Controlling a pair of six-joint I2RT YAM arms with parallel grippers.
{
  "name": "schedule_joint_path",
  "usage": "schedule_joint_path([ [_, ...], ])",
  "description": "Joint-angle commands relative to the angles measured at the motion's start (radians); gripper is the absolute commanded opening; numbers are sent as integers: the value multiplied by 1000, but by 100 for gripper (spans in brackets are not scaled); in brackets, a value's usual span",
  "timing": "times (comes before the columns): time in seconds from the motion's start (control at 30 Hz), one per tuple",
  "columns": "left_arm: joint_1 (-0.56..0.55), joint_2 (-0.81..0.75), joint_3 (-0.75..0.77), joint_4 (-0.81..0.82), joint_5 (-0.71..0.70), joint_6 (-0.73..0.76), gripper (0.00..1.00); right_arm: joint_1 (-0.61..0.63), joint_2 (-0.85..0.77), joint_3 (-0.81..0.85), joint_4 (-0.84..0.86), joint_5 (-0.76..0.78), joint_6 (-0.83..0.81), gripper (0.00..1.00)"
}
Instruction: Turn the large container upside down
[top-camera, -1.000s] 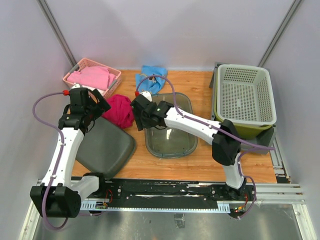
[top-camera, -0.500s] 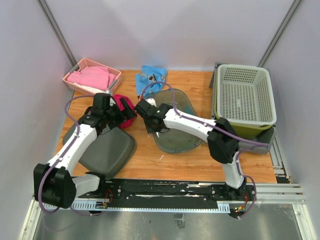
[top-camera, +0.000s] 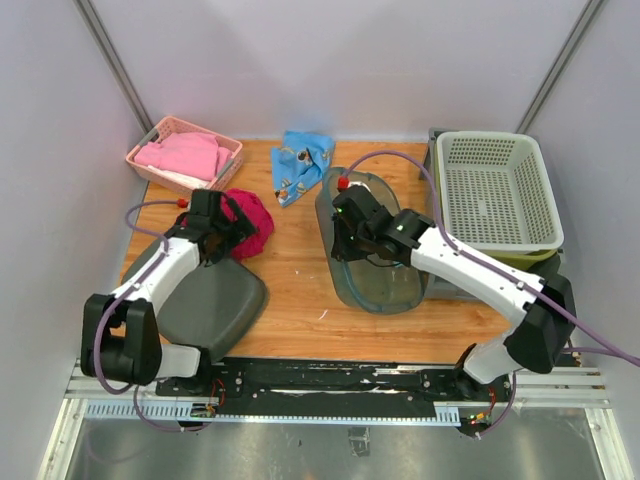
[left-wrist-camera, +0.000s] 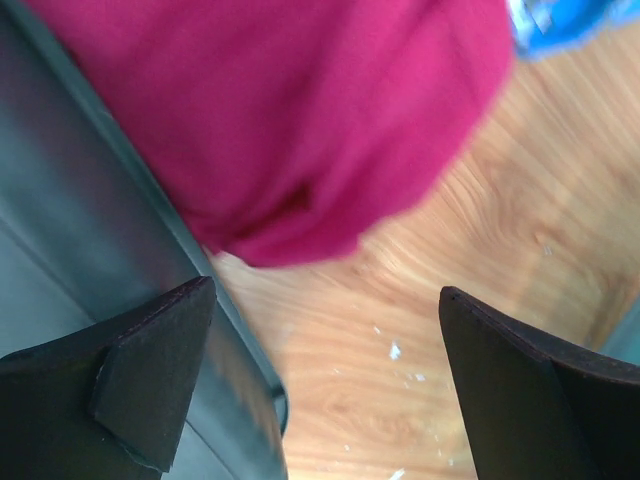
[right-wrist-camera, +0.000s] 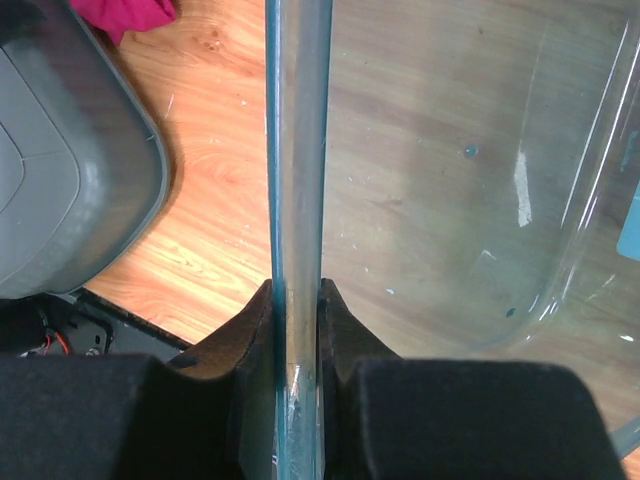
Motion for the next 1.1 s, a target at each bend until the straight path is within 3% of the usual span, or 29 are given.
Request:
schedule_joint_path([
  [0.0, 147, -75, -69, -37, -107, -12, 99, -22, -80, -48, 80, -36, -41, 1],
  [0.1, 217, -122, -80, -38, -109, 6, 99, -23, -96, -32, 144, -133, -53, 1],
  [0.27, 230, -148, -16, -25, -28, 50, 99, -60, -54, 36, 248, -343, 11, 1],
  [0.43, 228, -225, 55, -12, 85, 78, 99, -135, -7, 17, 524, -573, 215, 1],
  [0.57, 227, -299, 131, -28, 98, 101, 99, -172, 45, -30, 803, -698, 446, 1],
  [0.73, 228, -298, 188, -45, 135, 126, 99, -233, 115, -256, 1347, -766, 846, 1],
  [0.87, 228, -276, 182, -45, 155, 140, 99, -270, 185, -409, 1668, -800, 1031, 0],
  [0.97, 225, -272, 172, -45, 171, 150, 99, -301, 186, -560, 1771, -798, 1076, 1],
  [1.07, 215, -265, 172, -44, 174, 162, 99, -345, 151, -700, 1771, -813, 1041, 1],
])
